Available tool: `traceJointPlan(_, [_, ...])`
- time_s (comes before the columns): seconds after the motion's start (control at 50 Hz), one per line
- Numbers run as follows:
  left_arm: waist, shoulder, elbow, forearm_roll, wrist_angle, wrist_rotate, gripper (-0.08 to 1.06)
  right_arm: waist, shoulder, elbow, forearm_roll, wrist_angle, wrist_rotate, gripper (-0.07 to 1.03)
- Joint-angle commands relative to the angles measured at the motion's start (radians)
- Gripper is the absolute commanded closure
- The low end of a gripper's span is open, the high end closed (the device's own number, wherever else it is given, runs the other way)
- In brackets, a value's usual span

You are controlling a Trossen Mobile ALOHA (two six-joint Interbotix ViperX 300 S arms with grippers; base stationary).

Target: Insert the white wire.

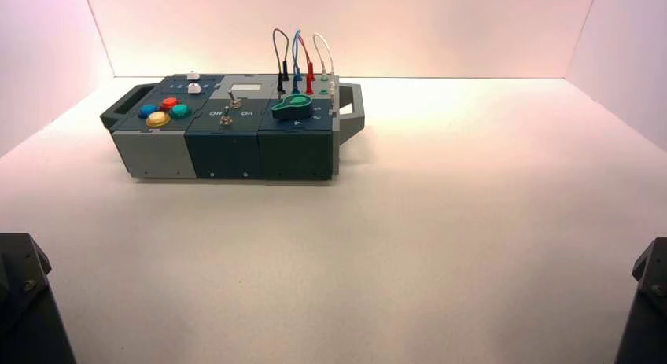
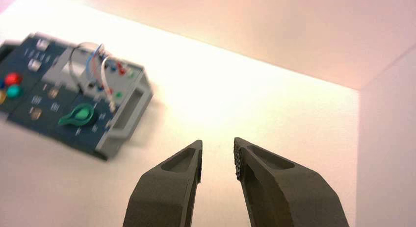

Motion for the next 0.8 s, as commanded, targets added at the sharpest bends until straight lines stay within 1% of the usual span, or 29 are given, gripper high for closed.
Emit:
traceJointPlan(0.02, [-0.009, 0.029, -0.034, -0.005, 0.028, 0.003, 1.01, 0.037, 0.044, -0.055, 0.002, 0.025, -0.014, 0.60])
traceJointPlan(0.16, [-0.011, 0.061, -0.031, -0.005, 0.037, 0.005, 1.01, 0.091, 0.121, -0.089, 0.002, 0.040, -0.035, 0.60])
traceJointPlan(0.18, [-0.011, 0.061, -0.031, -0.005, 0.037, 0.005, 1.01, 0.091, 0.121, -0.089, 0.002, 0.040, -0.035, 0.60])
traceJointPlan(0.22, [-0.011, 0.074, -0.029, -0.005, 0.037, 0.005, 1.01, 0.120, 0.161, -0.101, 0.002, 0.040, -0.037, 0.59])
traceJointPlan(0.28, [-0.009, 0.083, -0.028, -0.005, 0.037, 0.003, 1.01, 0.141, 0.193, -0.114, 0.002, 0.040, -0.038, 0.57])
traceJointPlan(0.36, [-0.011, 0.094, -0.028, -0.009, 0.038, 0.003, 1.01, 0.169, 0.241, -0.130, 0.002, 0.041, -0.037, 0.53])
traceJointPlan(0.44, [-0.011, 0.097, -0.026, -0.014, 0.043, 0.003, 1.01, 0.179, 0.273, -0.141, 0.003, 0.041, -0.037, 0.52])
traceJointPlan(0.62, [-0.011, 0.101, -0.026, -0.015, 0.054, 0.003, 1.01, 0.195, 0.324, -0.158, 0.003, 0.041, -0.038, 0.51])
traceJointPlan(0.68, [-0.011, 0.104, -0.026, -0.018, 0.055, 0.003, 1.01, 0.198, 0.353, -0.169, 0.003, 0.040, -0.038, 0.48])
traceJointPlan(0.76, [-0.011, 0.107, -0.026, -0.021, 0.058, 0.003, 1.01, 0.201, 0.370, -0.170, 0.003, 0.040, -0.038, 0.42])
traceJointPlan(0.78, [-0.009, 0.110, -0.026, -0.025, 0.063, 0.003, 1.01, 0.204, 0.380, -0.172, 0.003, 0.040, -0.038, 0.38])
traceJointPlan(0.8, [-0.011, 0.110, -0.026, -0.025, 0.066, 0.003, 1.01, 0.206, 0.385, -0.172, 0.003, 0.040, -0.038, 0.37])
